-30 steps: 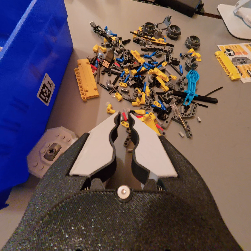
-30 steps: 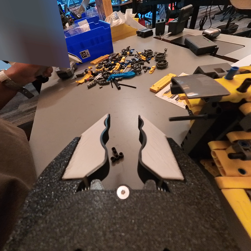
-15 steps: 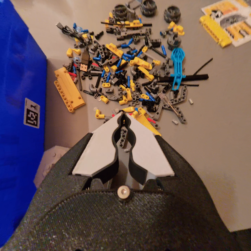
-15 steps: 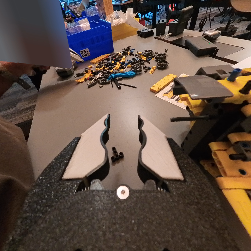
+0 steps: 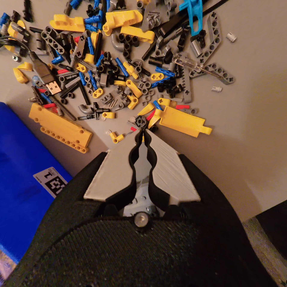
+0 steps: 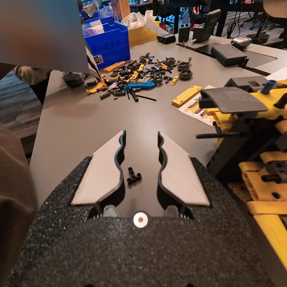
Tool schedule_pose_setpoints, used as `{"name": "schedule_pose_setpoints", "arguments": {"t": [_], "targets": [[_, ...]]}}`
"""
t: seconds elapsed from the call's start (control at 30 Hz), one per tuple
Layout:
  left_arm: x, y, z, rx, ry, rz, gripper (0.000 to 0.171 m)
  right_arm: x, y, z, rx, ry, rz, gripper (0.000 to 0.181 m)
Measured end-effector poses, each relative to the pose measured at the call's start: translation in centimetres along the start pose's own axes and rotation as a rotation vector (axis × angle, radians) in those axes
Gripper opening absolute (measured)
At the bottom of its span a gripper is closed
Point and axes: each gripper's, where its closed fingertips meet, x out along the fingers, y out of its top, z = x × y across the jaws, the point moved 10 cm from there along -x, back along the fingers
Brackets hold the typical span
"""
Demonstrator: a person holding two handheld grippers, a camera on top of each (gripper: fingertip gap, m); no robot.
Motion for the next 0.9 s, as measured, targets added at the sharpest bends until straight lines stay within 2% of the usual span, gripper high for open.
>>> {"name": "schedule_pose_setpoints", "arguments": {"t": [0.7, 0.9], "targets": [[1.02, 0.48, -0.43, 0.03, -0.076, -0.029, 0.004, -0.06, 0.01, 0.26, 0.025, 0.016, 0.006, 0.04], [0.19, 0.55, -0.24, 0.047, -0.025, 0.02, 0.003, -0.09, 0.03, 0.17, 0.017, 0.016, 0.008, 0.04]]}}
